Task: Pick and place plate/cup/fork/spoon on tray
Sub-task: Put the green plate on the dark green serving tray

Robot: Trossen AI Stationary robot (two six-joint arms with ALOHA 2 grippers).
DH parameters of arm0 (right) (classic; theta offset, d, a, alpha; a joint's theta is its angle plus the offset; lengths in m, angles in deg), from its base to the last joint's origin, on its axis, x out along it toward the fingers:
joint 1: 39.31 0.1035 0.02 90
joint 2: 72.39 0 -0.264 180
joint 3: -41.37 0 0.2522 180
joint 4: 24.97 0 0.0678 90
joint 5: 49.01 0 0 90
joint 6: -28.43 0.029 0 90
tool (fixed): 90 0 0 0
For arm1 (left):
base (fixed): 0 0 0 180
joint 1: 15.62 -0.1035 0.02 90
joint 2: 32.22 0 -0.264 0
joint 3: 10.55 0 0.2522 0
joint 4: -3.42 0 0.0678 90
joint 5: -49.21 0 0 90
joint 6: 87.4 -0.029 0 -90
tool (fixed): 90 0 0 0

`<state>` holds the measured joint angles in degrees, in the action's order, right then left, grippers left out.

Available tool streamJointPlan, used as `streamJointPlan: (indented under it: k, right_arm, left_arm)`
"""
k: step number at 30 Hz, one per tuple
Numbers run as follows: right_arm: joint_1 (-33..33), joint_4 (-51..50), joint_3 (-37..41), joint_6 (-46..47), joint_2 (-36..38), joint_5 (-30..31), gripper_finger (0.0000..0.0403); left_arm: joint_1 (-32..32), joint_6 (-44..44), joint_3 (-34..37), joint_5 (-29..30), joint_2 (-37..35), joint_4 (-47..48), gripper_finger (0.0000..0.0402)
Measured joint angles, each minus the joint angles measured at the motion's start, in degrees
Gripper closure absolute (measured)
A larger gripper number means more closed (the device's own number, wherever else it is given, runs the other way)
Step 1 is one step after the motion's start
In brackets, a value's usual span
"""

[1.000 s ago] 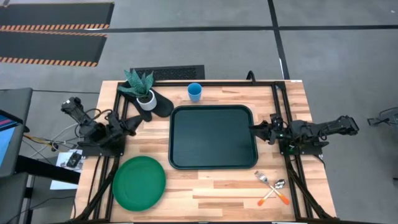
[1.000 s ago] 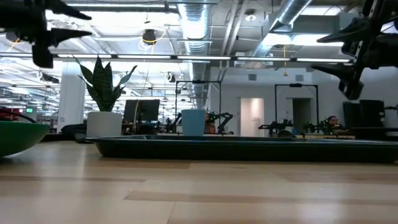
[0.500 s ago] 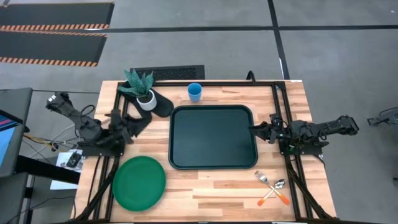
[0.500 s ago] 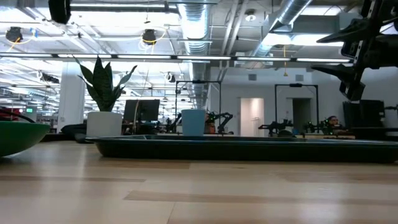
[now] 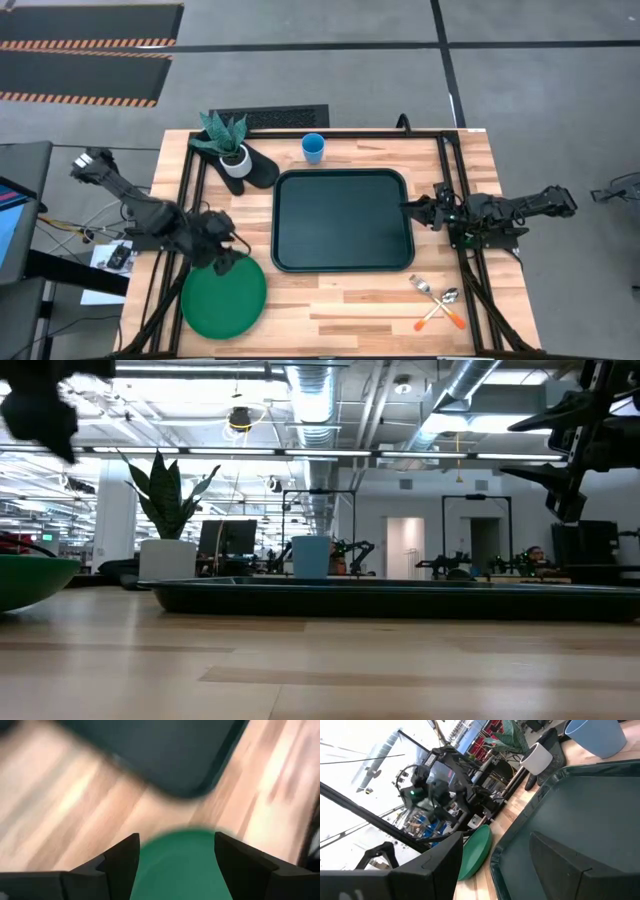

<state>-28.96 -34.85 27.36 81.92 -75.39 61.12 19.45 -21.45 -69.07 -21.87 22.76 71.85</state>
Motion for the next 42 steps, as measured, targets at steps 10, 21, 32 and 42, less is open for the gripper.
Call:
streamJointPlan:
  k: [10, 21, 32, 42]
  right_arm:
    - [0.0, -0.1, 0.0, 0.0, 0.0, 0.1, 0.0148]
    - [0.0, -0.2, 0.0, 0.0, 0.0, 0.1, 0.0148]
    - [0.0, -0.2, 0.0, 0.0, 0.0, 0.1, 0.0148]
    - [0.0, -0.2, 0.0, 0.0, 0.0, 0.1, 0.0148]
  left_arm:
    - [-1.4, 0.6, 11.3, -6.3, 1.9, -4.0, 0.0162]
    - [-6.6, -0.8, 20.3, -8.9, 1.9, -9.0, 0.0162]
    - [-8.1, -3.8, 21.8, -18.3, 2.4, -13.5, 0.0318]
    - [-8.1, 0.1, 21.7, -26.5, 2.3, -16.1, 0.0397]
